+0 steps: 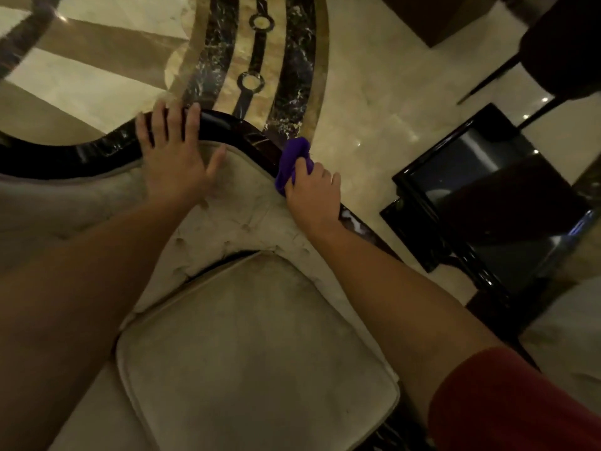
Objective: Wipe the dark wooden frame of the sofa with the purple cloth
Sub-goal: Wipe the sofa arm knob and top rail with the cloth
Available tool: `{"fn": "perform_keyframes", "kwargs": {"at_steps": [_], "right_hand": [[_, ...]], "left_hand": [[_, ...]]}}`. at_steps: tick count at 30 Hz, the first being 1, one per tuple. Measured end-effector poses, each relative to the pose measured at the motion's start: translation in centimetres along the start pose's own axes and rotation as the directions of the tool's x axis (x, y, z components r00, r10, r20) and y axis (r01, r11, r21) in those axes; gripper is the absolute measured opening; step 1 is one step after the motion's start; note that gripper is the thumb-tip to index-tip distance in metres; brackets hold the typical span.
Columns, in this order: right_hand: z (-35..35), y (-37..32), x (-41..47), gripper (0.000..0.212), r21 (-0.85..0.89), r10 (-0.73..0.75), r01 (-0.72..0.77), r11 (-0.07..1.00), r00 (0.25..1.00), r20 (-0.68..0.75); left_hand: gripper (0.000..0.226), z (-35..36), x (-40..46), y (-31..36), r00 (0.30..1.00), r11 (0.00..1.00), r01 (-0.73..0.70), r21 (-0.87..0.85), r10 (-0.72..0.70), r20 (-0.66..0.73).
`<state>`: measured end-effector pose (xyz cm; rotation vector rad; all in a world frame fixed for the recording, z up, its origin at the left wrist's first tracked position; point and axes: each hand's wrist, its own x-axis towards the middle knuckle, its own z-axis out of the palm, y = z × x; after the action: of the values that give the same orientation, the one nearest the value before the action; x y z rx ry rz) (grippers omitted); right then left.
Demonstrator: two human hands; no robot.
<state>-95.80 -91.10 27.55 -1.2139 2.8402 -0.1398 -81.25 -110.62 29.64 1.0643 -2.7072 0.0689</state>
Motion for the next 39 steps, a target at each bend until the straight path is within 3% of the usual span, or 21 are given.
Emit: {"fn": "perform_keyframes", "kwargs": {"at_steps": [5,13,15,17,18,21,26,30,32,35,37,39], "right_hand": [[0.6,3.0,-1.4,0.043,-0.105,-0.007,0.009,0.994,1.000,0.017],[1.5,9.2,-5.6,0.040,0.179,0.054,-0.064,0.982,0.997,0.062],[1.3,10.2,-5.7,0.050,0.236,0.053,-0.078,0.969,0.993,0.109],[1.2,11.3,-6.2,0.056,0.262,0.052,-0.088,0.961,0.989,0.139],[1.2,12.0,-7.0,0.055,0.256,0.063,-0.094,0.962,0.990,0.128],[1.1,14.6,-10.5,0.046,0.255,0.107,-0.123,0.959,0.992,0.073],[0.8,17.7,-15.7,0.040,0.304,0.226,-0.231,0.924,0.973,0.052],[1.0,19.4,-19.2,0.042,0.333,0.297,-0.281,0.900,0.955,0.006],[1.3,20.4,-20.9,0.046,0.357,0.319,-0.295,0.886,0.948,-0.008],[1.8,21.5,-23.3,0.051,0.407,0.353,-0.309,0.860,0.935,-0.037],[2.2,22.3,-24.8,0.050,0.418,0.376,-0.320,0.850,0.925,-0.058],[2.7,23.3,-26.0,0.049,0.411,0.388,-0.329,0.851,0.919,-0.068]], "left_hand": [[0.074,0.1,0.0,-0.2,1.000,1.000,0.024,-0.016,-0.024,-0.020],[0.078,-1.5,-0.4,3.7,0.991,0.991,0.129,-0.015,-0.129,0.046],[0.076,-1.4,-1.8,9.1,0.996,0.999,-0.003,-0.046,0.007,0.089],[0.071,-0.2,-4.3,15.4,0.958,0.968,-0.165,-0.191,0.203,0.201],[0.069,0.5,-5.5,17.8,0.932,0.952,-0.171,-0.255,0.240,0.270],[0.075,2.7,-7.4,19.8,0.914,0.955,-0.082,-0.284,0.186,0.360],[0.081,3.7,-7.5,19.9,0.908,0.974,-0.161,-0.161,0.210,0.362],[0.085,2.2,-7.8,23.3,0.931,0.992,0.014,-0.123,0.032,0.363],[0.082,1.6,-9.1,25.9,0.940,0.986,-0.022,-0.163,0.076,0.334],[0.070,1.5,-11.8,31.3,0.909,0.922,-0.145,-0.360,0.268,0.320],[0.069,1.9,-13.0,34.7,0.885,0.902,-0.084,-0.424,0.263,0.383],[0.074,2.7,-13.8,36.6,0.885,0.948,-0.071,-0.309,0.202,0.419]]}}
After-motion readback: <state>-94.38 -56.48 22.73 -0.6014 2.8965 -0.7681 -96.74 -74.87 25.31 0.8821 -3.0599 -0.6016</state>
